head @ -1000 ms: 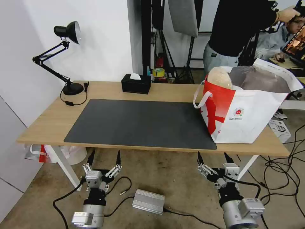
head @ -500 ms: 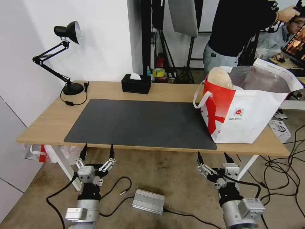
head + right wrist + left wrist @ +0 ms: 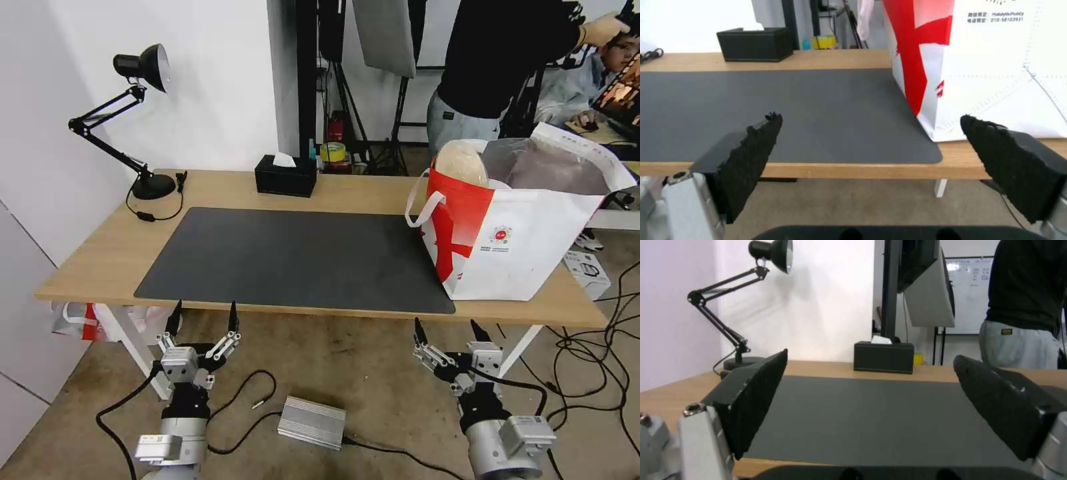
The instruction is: Pick up the trash from the table and place it into the takeout bag.
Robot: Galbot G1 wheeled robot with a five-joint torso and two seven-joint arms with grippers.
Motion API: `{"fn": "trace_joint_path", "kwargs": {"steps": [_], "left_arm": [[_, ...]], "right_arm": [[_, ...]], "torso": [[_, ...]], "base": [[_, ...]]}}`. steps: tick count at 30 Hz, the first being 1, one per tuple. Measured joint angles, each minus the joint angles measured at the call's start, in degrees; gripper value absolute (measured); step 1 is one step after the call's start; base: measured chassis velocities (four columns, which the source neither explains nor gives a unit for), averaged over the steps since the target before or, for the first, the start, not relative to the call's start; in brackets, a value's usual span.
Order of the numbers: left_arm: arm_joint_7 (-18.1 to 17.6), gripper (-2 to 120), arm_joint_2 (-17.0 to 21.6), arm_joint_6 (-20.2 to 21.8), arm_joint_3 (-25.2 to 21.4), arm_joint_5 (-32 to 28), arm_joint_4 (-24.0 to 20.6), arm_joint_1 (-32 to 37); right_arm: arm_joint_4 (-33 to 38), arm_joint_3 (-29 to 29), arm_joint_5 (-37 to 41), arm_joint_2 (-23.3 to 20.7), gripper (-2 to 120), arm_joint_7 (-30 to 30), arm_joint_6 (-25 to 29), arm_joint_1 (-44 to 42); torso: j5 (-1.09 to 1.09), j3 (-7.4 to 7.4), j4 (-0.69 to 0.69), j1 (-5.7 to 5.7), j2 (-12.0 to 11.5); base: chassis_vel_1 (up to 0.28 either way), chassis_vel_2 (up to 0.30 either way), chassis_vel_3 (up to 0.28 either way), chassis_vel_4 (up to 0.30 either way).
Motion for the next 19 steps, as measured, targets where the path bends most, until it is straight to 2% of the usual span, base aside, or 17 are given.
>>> {"fn": "trace_joint_path", "kwargs": {"steps": [19], "left_arm": [[0.00, 100, 0.01, 0.08, 0.03, 0.01, -0.02, 0.02]], "right_arm": [[0.00, 0.00, 0.00, 0.00, 100, 0.00, 0.00, 0.00]], "torso": [[0.00, 0.00, 0.00, 0.00, 0.00]], "base": [[0.000, 0.000, 0.000, 0.000]]}}
